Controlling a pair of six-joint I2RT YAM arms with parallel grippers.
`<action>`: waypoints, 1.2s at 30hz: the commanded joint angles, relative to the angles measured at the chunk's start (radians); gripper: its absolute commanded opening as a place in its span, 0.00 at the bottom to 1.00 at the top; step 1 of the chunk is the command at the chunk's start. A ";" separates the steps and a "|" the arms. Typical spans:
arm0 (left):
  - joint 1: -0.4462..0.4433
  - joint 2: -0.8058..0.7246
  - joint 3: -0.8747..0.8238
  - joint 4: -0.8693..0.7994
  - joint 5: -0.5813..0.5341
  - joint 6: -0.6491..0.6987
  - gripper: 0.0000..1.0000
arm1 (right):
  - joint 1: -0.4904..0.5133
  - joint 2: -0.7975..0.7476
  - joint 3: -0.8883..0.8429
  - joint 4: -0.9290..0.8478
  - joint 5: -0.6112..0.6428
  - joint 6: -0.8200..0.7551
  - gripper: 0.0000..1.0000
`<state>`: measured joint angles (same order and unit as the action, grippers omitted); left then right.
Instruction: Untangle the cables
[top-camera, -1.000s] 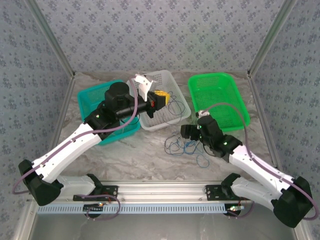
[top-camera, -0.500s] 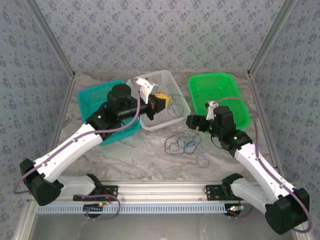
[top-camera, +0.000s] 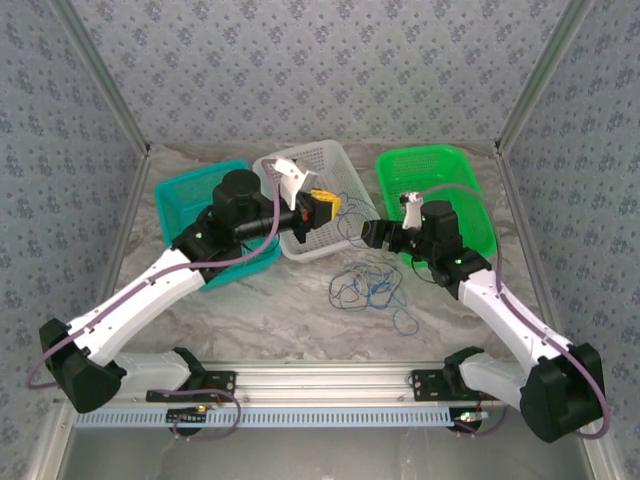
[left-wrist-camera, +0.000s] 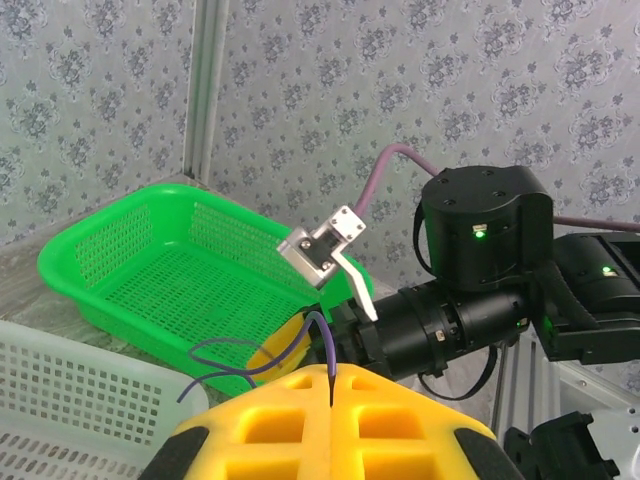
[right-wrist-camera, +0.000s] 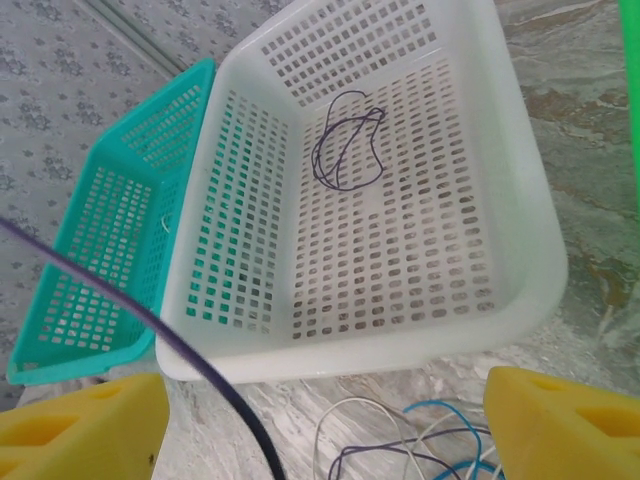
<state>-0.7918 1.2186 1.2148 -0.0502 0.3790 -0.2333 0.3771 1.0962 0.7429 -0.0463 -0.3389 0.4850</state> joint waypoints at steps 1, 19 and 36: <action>0.003 -0.033 -0.009 0.054 0.024 -0.003 0.00 | -0.002 0.027 0.042 0.070 -0.048 0.035 0.84; 0.046 -0.069 -0.075 -0.127 -0.020 0.034 0.05 | 0.038 0.128 0.389 -0.514 0.238 -0.412 0.00; 0.053 -0.065 -0.159 -0.088 -0.074 -0.044 0.77 | 0.180 0.048 0.667 -0.592 0.543 -0.567 0.00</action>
<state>-0.7414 1.1732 1.0782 -0.2207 0.2951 -0.2520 0.5526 1.1736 1.3418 -0.6270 0.2031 -0.0792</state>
